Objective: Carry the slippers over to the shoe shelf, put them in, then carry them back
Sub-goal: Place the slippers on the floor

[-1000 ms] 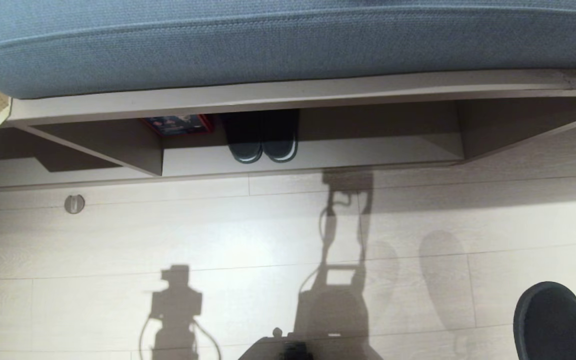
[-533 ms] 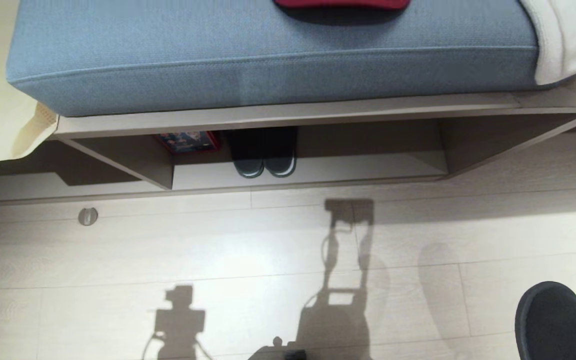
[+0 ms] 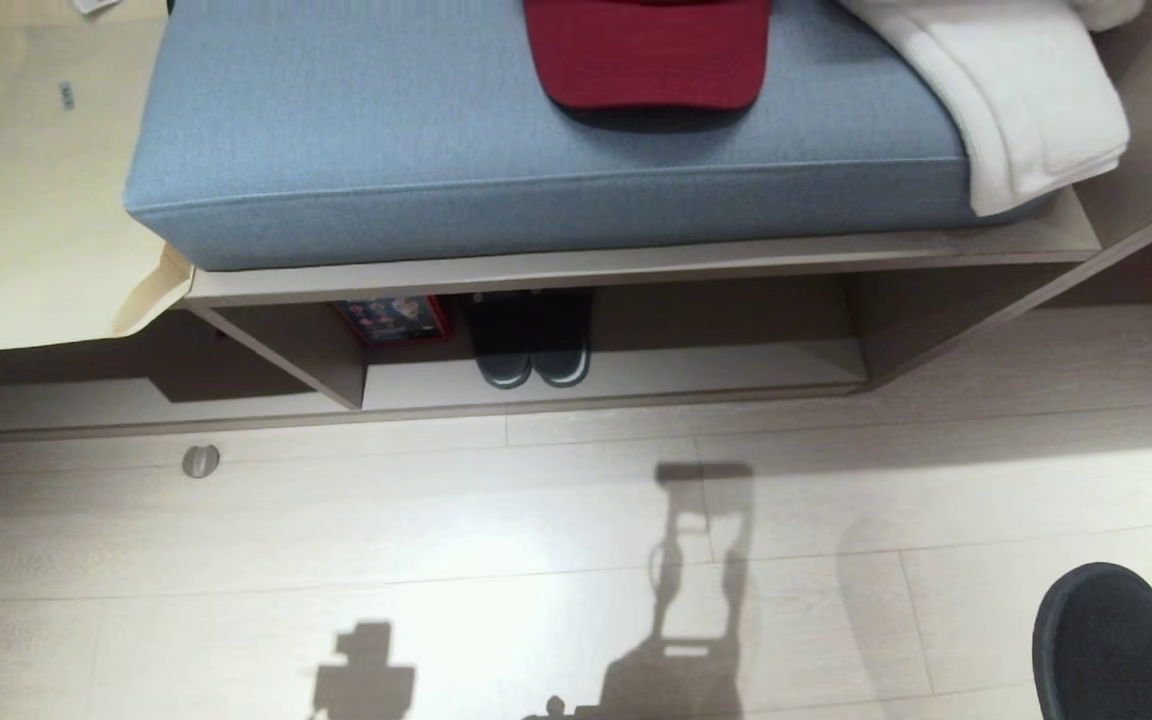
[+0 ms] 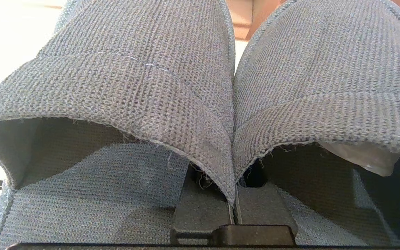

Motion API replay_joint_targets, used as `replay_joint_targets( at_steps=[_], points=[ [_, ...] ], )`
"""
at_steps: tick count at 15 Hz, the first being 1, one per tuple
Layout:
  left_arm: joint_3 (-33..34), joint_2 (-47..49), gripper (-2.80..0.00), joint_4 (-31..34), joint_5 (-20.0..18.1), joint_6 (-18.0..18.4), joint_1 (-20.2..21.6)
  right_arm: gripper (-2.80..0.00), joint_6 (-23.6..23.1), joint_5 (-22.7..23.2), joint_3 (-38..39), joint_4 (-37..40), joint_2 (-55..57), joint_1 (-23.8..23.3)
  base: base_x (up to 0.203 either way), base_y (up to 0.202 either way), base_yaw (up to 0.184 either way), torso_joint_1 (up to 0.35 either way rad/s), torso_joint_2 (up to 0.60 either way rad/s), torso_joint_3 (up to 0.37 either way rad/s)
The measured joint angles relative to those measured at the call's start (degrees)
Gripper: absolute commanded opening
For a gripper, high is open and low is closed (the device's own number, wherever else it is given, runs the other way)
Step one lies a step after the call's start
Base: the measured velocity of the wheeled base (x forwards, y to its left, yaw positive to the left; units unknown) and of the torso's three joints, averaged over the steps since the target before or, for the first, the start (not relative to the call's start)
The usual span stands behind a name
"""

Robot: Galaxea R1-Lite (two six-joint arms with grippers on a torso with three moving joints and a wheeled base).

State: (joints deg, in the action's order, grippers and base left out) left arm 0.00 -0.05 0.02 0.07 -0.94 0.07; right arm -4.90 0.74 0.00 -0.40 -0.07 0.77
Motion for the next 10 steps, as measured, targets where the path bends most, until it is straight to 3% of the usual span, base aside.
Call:
replay_joint_targets(
  at_steps=[10],
  points=[
    [0.0, 0.0, -2.8, 0.0, 0.0, -0.1, 0.0, -2.8, 0.7, -0.1, 0.0, 0.2, 0.0, 0.0, 0.0, 0.0, 0.0, 0.003, 0.0, 0.202]
  ],
)
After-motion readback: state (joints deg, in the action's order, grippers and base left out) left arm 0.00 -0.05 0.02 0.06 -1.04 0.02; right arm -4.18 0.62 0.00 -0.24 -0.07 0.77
